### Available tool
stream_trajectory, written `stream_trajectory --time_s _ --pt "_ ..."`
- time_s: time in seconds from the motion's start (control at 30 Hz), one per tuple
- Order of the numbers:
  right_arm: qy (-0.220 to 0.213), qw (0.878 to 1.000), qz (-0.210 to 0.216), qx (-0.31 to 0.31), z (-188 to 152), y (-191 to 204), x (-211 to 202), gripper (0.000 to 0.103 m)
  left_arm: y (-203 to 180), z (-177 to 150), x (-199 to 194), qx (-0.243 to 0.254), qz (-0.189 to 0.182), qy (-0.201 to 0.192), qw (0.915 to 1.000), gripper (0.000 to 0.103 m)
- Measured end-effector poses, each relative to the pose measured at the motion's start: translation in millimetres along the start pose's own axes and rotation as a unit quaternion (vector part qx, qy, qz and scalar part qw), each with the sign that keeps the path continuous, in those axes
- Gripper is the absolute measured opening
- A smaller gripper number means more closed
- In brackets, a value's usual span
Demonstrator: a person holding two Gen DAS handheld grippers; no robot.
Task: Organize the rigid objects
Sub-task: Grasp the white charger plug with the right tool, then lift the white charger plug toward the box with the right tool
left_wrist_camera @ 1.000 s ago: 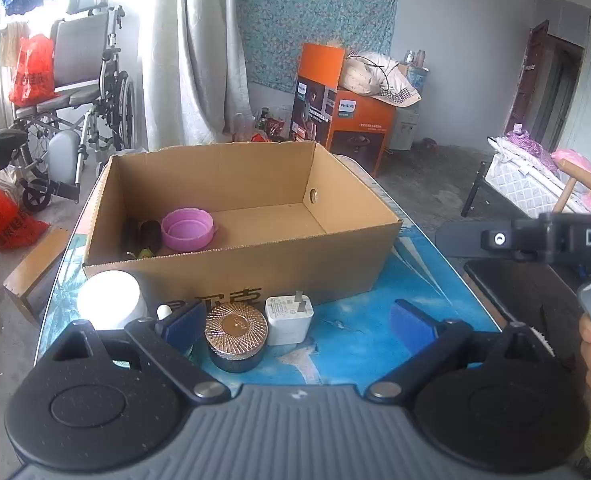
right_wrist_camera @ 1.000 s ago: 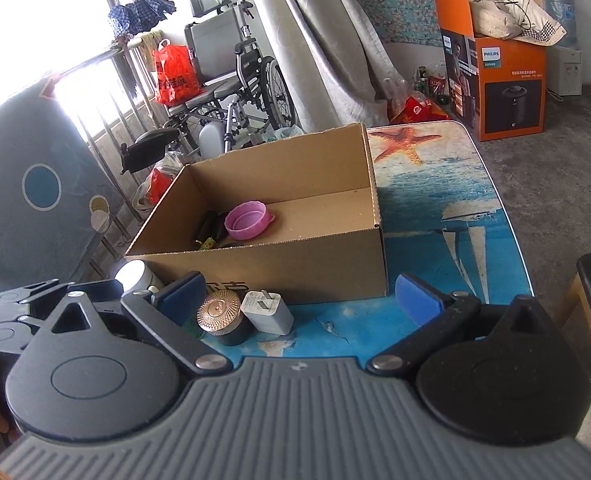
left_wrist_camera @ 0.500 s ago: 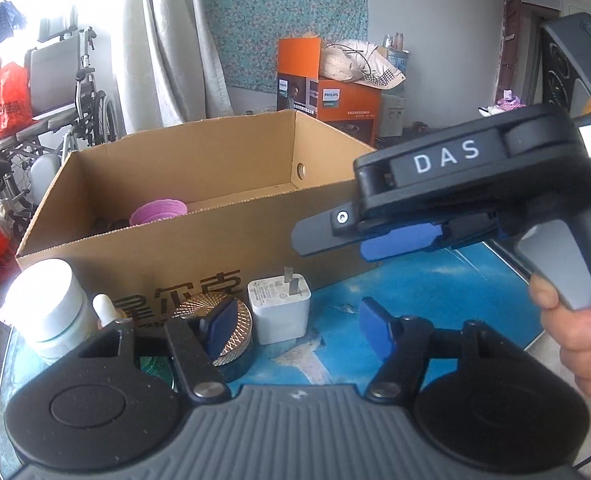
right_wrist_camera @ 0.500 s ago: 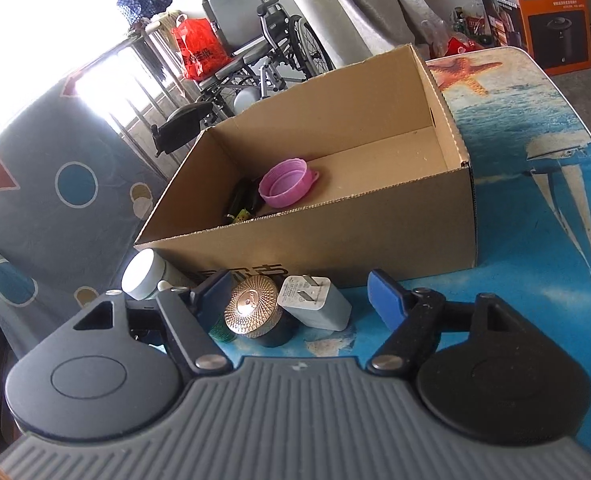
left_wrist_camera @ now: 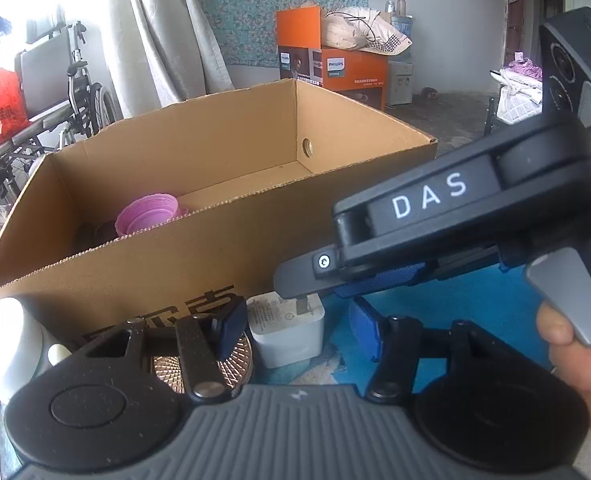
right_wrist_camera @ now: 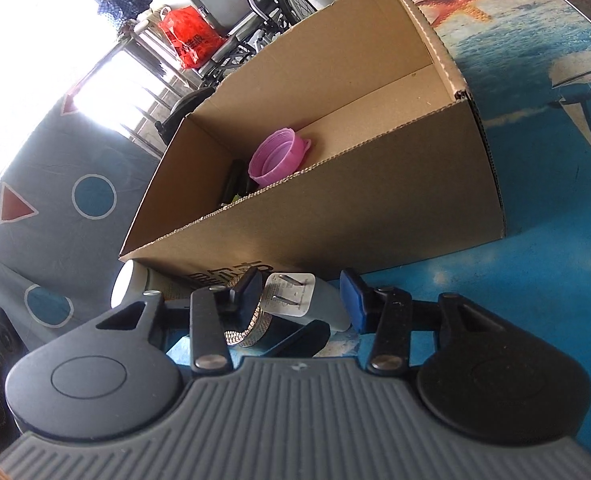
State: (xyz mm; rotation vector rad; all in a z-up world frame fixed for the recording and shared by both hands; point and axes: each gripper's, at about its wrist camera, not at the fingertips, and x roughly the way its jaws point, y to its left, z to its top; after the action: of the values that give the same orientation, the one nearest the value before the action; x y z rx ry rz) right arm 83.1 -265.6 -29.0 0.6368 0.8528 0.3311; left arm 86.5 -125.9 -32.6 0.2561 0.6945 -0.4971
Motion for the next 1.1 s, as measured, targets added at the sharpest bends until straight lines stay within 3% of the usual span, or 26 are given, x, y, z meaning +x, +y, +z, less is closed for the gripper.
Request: stream_trajectory --time_s 0.3,0.6,0.77,0.97,1.1 --pt "0.014 1.000 0.003 0.011 2.8 -8.5 16.8 0.043 -4.0 3.0 4.8 -0.015 -0.018 0.006 0.9997 0.057" --pt "0.008 0.999 -0.009 0.033 -9.1 -20.9 -5.9 0.044 -21.0 0.0 2.4 -0.007 -0.062 -0.002 0.9981 0.057" --pt "-0.008 0.999 -0.018 0.049 -19.1 -31.0 -24.8 0.045 -31.6 -4.7 -0.3 0.003 -0.086 -0.006 0.9963 0.059" --pt "-0.052 0.996 -0.023 0.069 -28.2 -40.4 -52.5 0.048 -34.0 -9.0 0.7 0.008 -0.086 0.001 0.9963 0.066" --pt "-0.048 0.997 -0.030 0.061 -34.3 -37.7 -50.7 0.050 -36.4 -10.0 11.4 0.004 -0.086 0.015 0.9962 0.066"
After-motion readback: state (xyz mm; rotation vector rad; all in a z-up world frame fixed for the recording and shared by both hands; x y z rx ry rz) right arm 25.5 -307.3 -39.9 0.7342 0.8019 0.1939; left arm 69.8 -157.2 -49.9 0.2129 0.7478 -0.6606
